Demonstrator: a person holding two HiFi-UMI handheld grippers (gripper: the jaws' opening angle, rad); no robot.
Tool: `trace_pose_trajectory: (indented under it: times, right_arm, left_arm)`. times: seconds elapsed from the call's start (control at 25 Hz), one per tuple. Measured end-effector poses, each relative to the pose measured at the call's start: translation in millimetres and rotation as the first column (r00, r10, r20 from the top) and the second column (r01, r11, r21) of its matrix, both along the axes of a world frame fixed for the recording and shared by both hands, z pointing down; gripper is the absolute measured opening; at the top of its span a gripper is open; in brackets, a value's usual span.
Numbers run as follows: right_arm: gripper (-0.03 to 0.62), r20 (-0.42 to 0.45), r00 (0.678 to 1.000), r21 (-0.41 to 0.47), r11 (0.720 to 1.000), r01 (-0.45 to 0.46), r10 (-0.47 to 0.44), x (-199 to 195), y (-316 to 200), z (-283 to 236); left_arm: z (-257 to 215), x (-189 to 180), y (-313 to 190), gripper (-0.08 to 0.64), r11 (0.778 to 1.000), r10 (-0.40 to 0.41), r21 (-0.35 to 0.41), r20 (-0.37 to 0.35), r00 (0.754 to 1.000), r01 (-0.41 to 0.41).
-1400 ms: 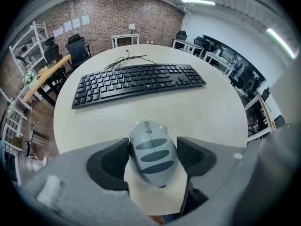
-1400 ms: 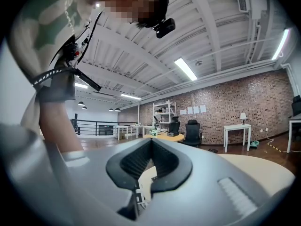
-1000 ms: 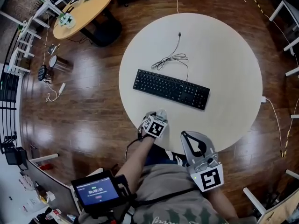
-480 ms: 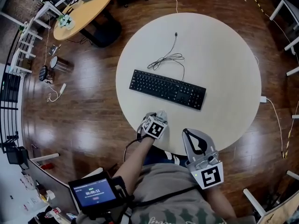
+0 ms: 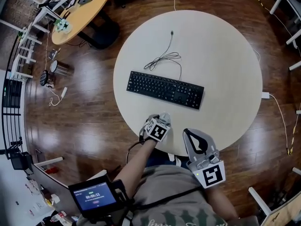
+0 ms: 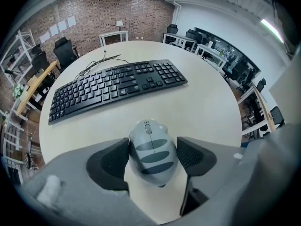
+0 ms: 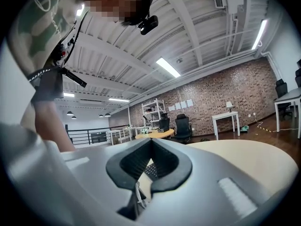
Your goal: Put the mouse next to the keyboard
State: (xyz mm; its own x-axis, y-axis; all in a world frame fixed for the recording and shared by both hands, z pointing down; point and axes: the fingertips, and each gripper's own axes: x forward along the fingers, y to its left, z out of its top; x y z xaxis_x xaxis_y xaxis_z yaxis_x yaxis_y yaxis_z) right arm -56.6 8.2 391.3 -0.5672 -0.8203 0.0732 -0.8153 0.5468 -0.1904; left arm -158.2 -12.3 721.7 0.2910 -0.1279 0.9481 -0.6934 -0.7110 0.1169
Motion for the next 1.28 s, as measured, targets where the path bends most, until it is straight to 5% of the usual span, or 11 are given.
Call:
trace_pose_trajectory:
  times: [1.28]
  right_arm:
    - [0.005,0.008,0.993,-0.039,0.992,-0.116,0.117,41,17,12]
  left_arm:
    - [-3,80,43,0.330,0.977,0.211,-0.011,-0.027,0.977,-0.212]
